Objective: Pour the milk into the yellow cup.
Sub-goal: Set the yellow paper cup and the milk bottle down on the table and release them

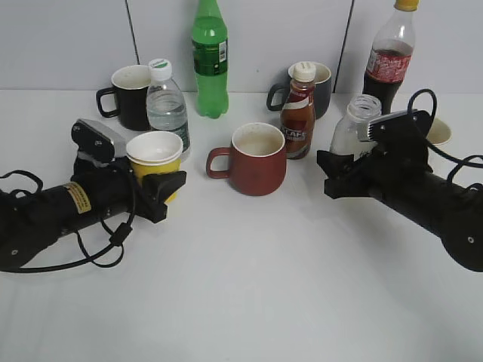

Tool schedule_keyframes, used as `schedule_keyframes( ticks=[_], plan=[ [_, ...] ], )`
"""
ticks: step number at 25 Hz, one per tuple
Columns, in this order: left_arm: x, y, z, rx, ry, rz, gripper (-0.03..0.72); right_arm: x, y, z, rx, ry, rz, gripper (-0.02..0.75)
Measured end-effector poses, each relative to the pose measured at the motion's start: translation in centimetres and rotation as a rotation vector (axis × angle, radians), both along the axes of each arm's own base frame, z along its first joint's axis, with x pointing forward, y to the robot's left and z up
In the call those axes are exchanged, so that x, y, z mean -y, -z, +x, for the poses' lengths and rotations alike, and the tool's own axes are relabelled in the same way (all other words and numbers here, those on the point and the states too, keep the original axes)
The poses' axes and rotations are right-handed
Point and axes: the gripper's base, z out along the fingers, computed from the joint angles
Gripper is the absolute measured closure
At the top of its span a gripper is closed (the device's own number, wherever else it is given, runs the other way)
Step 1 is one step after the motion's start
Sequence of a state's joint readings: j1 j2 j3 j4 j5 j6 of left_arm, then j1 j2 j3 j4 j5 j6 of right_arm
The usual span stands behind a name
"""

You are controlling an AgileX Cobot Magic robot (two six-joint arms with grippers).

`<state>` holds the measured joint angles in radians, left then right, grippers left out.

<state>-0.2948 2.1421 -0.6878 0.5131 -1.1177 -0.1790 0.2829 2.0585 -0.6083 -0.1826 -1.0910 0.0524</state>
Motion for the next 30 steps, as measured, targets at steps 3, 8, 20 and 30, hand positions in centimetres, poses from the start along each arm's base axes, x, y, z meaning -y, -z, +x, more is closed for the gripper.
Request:
schedule_keyframes(
  ticks=[3, 8, 20, 30],
  plan=[
    [0.1, 0.9, 0.5, -0.01, -0.001, 0.004, 0.311, 0.0, 0.7, -0.1, -0.01, -0.001, 0.002, 0.287],
    [0.3, 1.9, 1.2, -0.017, 0.0, 0.008, 0.311, -0.1, 0.6, -0.1, 0.004, -0.009, 0.008, 0.288],
    [0.4, 2.7, 1.8, -0.048, -0.007, 0.046, 0.195, -0.3, 0.6, -0.1, 0.015, -0.037, -0.012, 0.288],
    [-0.1, 1.3, 1.1, -0.052, -0.045, 0.051, 0.096, -0.3, 0.8, 0.0, 0.03, -0.058, -0.067, 0.288]
  ],
)
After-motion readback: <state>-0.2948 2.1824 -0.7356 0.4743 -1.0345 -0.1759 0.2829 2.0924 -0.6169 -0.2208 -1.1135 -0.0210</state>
